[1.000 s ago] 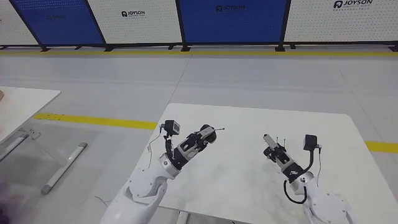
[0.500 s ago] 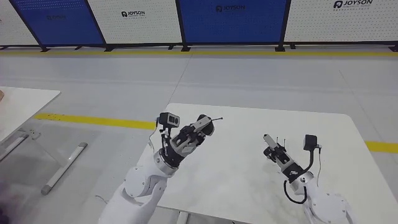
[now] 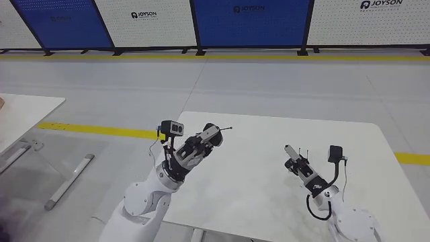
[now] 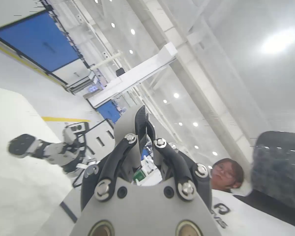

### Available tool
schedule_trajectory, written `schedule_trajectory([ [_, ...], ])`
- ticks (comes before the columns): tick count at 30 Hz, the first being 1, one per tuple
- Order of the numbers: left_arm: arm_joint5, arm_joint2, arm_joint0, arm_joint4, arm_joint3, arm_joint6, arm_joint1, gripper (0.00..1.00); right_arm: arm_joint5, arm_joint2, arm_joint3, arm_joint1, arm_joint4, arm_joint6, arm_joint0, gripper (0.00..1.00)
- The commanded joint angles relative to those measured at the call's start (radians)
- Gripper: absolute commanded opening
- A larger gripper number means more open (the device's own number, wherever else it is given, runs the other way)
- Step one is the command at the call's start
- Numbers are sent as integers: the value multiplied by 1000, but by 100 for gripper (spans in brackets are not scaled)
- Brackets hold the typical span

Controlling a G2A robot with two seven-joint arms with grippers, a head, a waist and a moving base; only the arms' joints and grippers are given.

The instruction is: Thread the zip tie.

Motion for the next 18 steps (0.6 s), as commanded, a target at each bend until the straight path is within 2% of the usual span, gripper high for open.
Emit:
schedule_trajectory([
  [1,0,37,-13,106,47,29,-4,0,0,0,0,0,0,0,0,100],
  [3,0,73,-30,186,100,55,-7,0,0,0,0,0,0,0,0,100],
  [5,4,102,-38,226,156,60,-9,0,0,0,0,0,0,0,0,100],
  [7,28,120,-58,241,213,58,-9,0,0,0,0,0,0,0,0,100],
  [10,33,133,-78,284,274,41,-6,0,0,0,0,0,0,0,0,100],
  [12,41,134,-84,315,296,27,-3,0,0,0,0,0,0,0,0,100],
  [14,71,132,-89,353,312,27,0,0,0,0,0,0,0,0,0,100],
  [15,87,132,-91,315,310,48,-2,0,0,0,0,0,0,0,0,100],
  [18,87,132,-91,315,310,48,-2,0,0,0,0,0,0,0,0,100],
])
